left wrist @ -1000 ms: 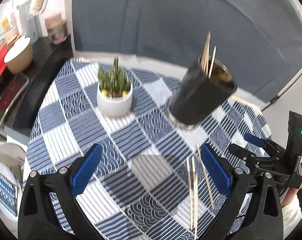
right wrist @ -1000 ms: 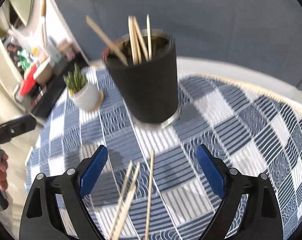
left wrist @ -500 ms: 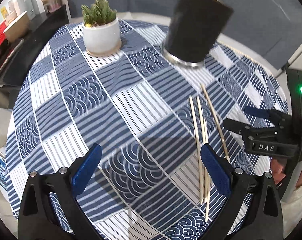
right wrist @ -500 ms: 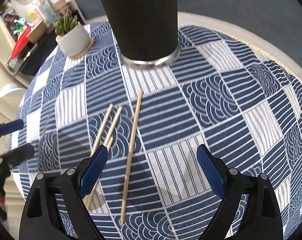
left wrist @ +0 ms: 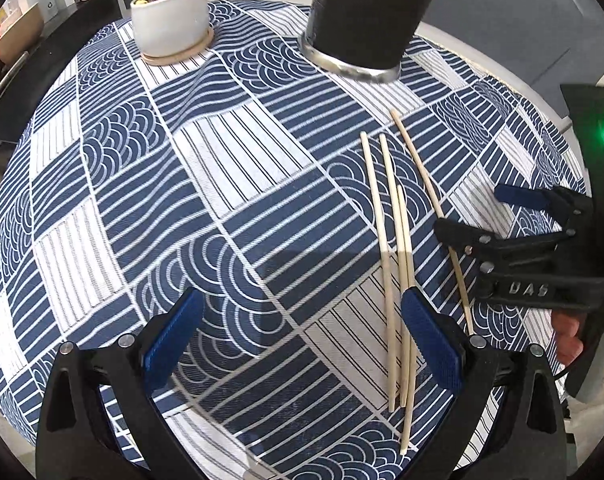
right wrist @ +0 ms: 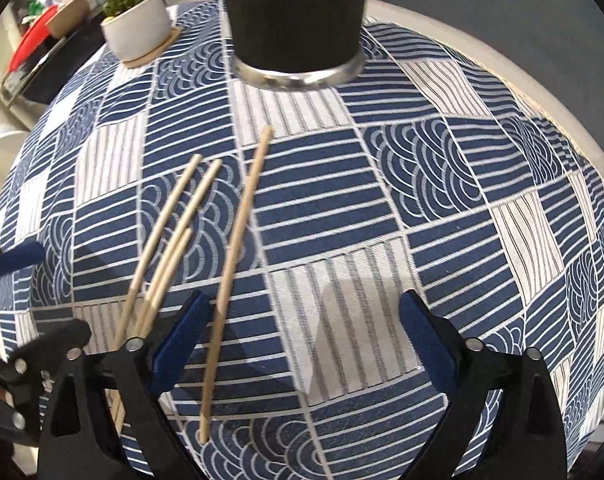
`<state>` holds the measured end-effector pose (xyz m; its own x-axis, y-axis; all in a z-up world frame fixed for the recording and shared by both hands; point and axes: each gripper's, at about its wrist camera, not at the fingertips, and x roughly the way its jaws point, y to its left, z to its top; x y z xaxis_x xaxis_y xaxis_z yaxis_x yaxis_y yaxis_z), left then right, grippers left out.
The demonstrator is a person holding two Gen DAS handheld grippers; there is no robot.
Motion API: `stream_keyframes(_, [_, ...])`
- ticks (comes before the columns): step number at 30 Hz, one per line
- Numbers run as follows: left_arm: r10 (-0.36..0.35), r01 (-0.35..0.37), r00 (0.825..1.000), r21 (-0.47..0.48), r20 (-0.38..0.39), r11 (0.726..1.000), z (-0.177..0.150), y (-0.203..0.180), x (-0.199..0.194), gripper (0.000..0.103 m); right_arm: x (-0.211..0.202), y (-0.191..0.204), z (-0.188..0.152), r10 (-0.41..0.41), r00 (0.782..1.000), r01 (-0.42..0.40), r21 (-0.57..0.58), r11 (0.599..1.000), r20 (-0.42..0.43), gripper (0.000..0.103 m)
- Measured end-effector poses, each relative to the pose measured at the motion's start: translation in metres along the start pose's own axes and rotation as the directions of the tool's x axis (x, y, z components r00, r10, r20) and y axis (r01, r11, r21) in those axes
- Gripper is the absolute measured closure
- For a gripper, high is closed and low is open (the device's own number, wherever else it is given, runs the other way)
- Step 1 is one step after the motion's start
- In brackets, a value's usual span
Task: Organize utensils
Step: 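Close the left gripper on one stick while the right gripper closes on another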
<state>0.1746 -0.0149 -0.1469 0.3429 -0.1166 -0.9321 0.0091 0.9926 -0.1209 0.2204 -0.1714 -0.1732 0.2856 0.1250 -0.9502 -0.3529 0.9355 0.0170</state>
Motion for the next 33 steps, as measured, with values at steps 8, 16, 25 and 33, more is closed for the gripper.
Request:
stream_keyframes(8, [0.043, -0.043, 0.998, 0.011, -0.041, 0.999, 0.008, -0.008, 0.014, 0.006, 0.001, -0.016, -0.002, 0.006, 1.0, -0.006, -0.005, 1.0, -0.023, 0.007])
stream_keyframes(16, [0.129, -0.125, 0.99, 0.071, -0.054, 0.99, 0.017, -0.019, 0.025, 0.004, 0.006, -0.014, 0.009, 0.004, 0.996, -0.005, -0.006, 1.0, -0.085, 0.006])
stream_keyframes(25, [0.137, -0.132, 0.987, 0.053, -0.087, 0.99, 0.019, -0.018, 0.028, 0.004, 0.003, -0.015, 0.027, -0.001, 0.996, 0.002, 0.001, 1.0, -0.091, 0.02])
stream_keyframes(33, [0.12, -0.116, 0.992, 0.079, -0.042, 0.99, 0.023, -0.009, 0.017, 0.04, -0.012, -0.032, 0.02, -0.021, 0.997, 0.021, -0.004, 1.0, -0.079, 0.098])
